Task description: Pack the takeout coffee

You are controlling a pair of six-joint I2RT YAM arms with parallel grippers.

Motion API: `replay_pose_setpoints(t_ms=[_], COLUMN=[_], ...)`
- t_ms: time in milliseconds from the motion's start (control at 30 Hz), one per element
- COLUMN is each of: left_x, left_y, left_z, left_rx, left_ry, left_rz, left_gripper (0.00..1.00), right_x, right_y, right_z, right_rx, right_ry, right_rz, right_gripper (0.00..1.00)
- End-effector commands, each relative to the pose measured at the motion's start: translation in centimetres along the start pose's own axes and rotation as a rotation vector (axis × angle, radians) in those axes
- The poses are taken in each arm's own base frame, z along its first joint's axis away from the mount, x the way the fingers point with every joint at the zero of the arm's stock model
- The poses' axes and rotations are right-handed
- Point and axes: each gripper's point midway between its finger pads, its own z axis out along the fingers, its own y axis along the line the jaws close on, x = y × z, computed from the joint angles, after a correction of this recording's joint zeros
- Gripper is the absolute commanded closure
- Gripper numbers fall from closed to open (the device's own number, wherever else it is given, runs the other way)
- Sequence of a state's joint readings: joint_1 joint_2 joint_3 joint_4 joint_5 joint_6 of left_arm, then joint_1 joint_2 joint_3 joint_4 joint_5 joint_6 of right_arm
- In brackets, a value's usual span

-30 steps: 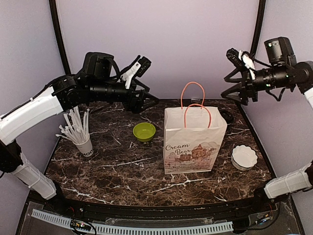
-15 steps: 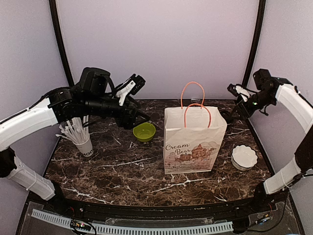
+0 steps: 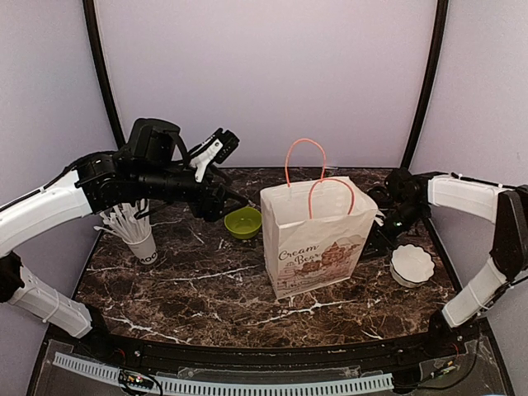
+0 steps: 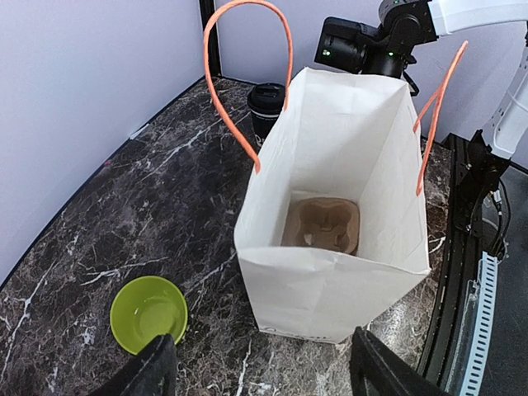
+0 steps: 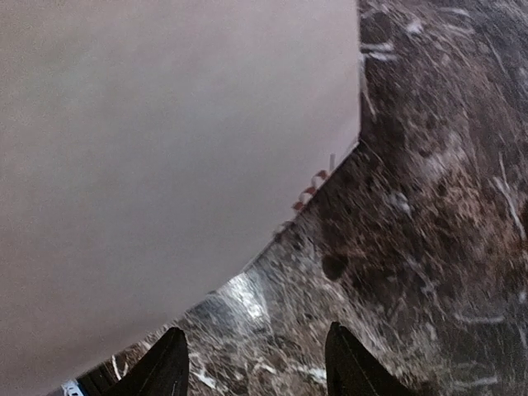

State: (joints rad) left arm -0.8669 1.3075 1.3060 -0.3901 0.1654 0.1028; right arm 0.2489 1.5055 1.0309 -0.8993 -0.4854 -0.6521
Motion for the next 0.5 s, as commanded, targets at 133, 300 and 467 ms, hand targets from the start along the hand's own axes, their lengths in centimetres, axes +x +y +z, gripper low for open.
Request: replay_pose_setpoints(t_ms=[133, 300, 467], left_x=[-0.5, -0.1, -0.2], left_y=[0.2, 0.9, 1.3], left_z=[-0.6, -0.6, -1.6], left_rx=[-0.019, -0.060, -0.096], left_ry=[-0.033, -0.017, -0.020], left_rz=[0.005, 0.004, 0.004], left_gripper=[0.25, 0.25, 0.25], right_x=[-5.2, -5.1, -4.6], right_y=[4.8, 6.5, 5.1], right_z=[2.2, 2.2, -0.3], right_rx=[-0.191, -0.252, -0.163], right_ry=[-0.076, -0.064, -0.056], right_rz=[-0.104, -0.097, -0.103], right_gripper=[0.44, 0.44, 0.43])
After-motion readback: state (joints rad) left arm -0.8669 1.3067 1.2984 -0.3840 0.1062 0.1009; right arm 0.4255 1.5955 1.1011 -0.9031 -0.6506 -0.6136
